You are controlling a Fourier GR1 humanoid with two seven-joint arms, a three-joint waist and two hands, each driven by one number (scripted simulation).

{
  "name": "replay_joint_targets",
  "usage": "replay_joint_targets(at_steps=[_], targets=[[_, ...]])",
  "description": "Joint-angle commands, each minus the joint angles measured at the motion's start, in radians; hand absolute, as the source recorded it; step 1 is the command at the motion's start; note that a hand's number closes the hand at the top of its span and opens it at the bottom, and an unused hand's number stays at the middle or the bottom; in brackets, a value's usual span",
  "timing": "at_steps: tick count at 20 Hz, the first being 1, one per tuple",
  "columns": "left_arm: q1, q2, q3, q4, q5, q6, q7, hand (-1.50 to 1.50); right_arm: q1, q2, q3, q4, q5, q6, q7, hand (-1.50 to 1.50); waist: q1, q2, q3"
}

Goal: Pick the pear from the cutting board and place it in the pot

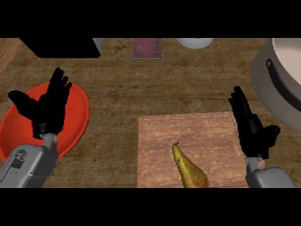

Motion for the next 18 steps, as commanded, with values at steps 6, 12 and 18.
replay_joint_targets(at_steps=[6, 12, 18], targets=[[-0.121, 0.033, -0.049, -0.087, -0.053, -0.070, -0.065, 0.00, -0.348, -0.022, 0.292, -0.143, -0.113, 0.559, -0.009, 1.50, 0.158, 0.002, -0.026], [-0.097, 0.041, -0.034, -0.100, -0.022, -0.114, -0.082, 0.00, -0.516, -0.339, 0.272, -0.106, 0.112, 0.783, -0.382, -1.50, 0.072, 0.028, -0.027], [-0.093, 0.076, 0.008, -0.114, -0.014, -0.112, -0.052, 0.00, -0.588, -0.478, 0.280, -0.022, 0.250, 0.926, -0.770, -1.50, 0.034, 0.027, -0.027]])
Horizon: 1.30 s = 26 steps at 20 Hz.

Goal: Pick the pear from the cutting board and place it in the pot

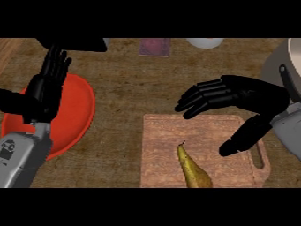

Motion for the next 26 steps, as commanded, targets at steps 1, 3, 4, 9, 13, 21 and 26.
replay_joint_targets(at_steps=[1, 3, 4, 9, 13, 21, 26], targets=[[-0.007, -0.013, 0.017, 0.010, 0.002, 0.004, -0.018, 0.00, -0.099, -0.099, 0.022, 0.068, 0.125, 0.112, -0.252, -1.50, -0.024, 0.004, -0.001], [0.021, -0.002, 0.009, -0.034, 0.004, -0.008, -0.004, 0.00, -0.116, -0.119, 0.073, 0.078, 0.219, 0.054, -0.288, -1.50, -0.023, -0.001, -0.001], [0.031, 0.001, 0.014, 0.009, -0.001, -0.026, -0.036, 0.00, -0.142, -0.111, 0.121, 0.078, 0.267, 0.031, -0.265, -1.50, -0.025, 0.001, -0.003], [0.045, 0.047, 0.064, -0.041, 0.025, -0.041, 0.005, 0.00, -0.186, -0.151, 0.245, 0.042, 0.404, -0.026, -0.258, -1.50, -0.038, -0.008, -0.003], [0.084, 0.021, 0.055, -0.074, -0.002, -0.013, 0.011, 0.00, -0.174, -0.105, 0.311, -0.016, 0.462, -0.048, -0.175, -1.50, -0.057, -0.013, -0.003], [0.095, 0.034, 0.106, -0.094, 0.009, -0.059, 0.039, 0.00, -0.118, -0.018, 0.364, -0.039, 0.568, 0.001, -0.015, -1.50, -0.065, -0.013, -0.003], [0.060, 0.001, 0.116, -0.035, -0.043, -0.042, 0.019, 0.00, -0.052, -0.040, 0.360, -0.076, 0.646, 0.022, -0.038, -1.50, -0.076, -0.012, -0.003]])
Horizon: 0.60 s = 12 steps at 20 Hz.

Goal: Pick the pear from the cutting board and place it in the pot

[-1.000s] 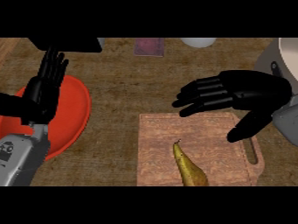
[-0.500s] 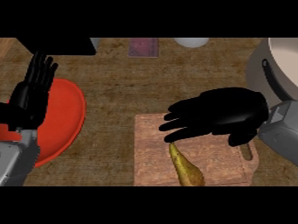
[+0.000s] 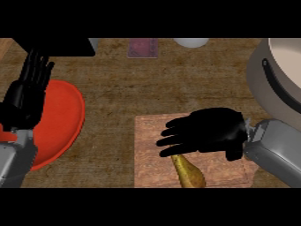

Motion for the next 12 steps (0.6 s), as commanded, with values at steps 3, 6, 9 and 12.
replay_joint_targets(at_steps=[3, 6, 9, 12], targets=[[0.056, -0.025, -0.001, -0.056, -0.033, -0.015, -0.008, 0.00, 0.065, 0.036, -0.001, 0.034, 0.099, 0.020, -0.078, -1.50, 0.002, 0.000, 0.000], [0.001, 0.006, 0.046, -0.021, -0.013, -0.055, 0.034, 0.00, 0.096, 0.059, -0.008, 0.032, 0.124, 0.004, -0.095, -1.50, -0.001, 0.000, 0.000], [-0.010, -0.019, 0.042, -0.022, -0.024, -0.054, 0.045, 0.00, 0.086, 0.083, -0.038, 0.006, 0.127, 0.030, -0.113, -1.50, -0.001, 0.000, 0.000], [0.014, -0.058, 0.036, -0.027, -0.062, -0.030, 0.021, 0.00, 0.118, 0.142, -0.027, 0.056, 0.199, -0.017, -0.116, -1.50, 0.000, 0.000, 0.000]])
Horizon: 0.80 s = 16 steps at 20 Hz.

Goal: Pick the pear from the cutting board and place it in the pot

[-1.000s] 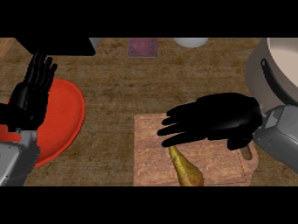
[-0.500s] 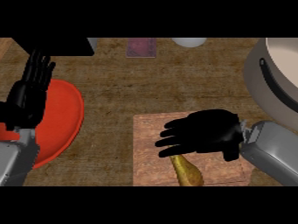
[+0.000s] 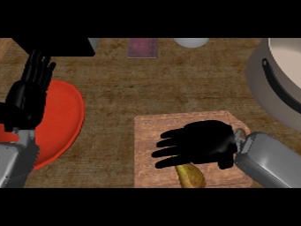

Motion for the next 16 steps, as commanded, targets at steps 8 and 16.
replay_joint_targets(at_steps=[8, 16], targets=[[0.017, -0.024, 0.046, -0.014, -0.040, -0.042, 0.005, 0.00, 0.141, 0.070, -0.030, 0.009, 0.233, -0.025, -0.012, -1.50, -0.001, -0.001, 0.000], [0.046, -0.065, 0.064, 0.010, -0.053, -0.076, -0.046, 0.00, 0.127, 0.231, -0.020, 0.180, 0.346, -0.069, -0.065, -1.50, 0.002, 0.000, 0.000]])
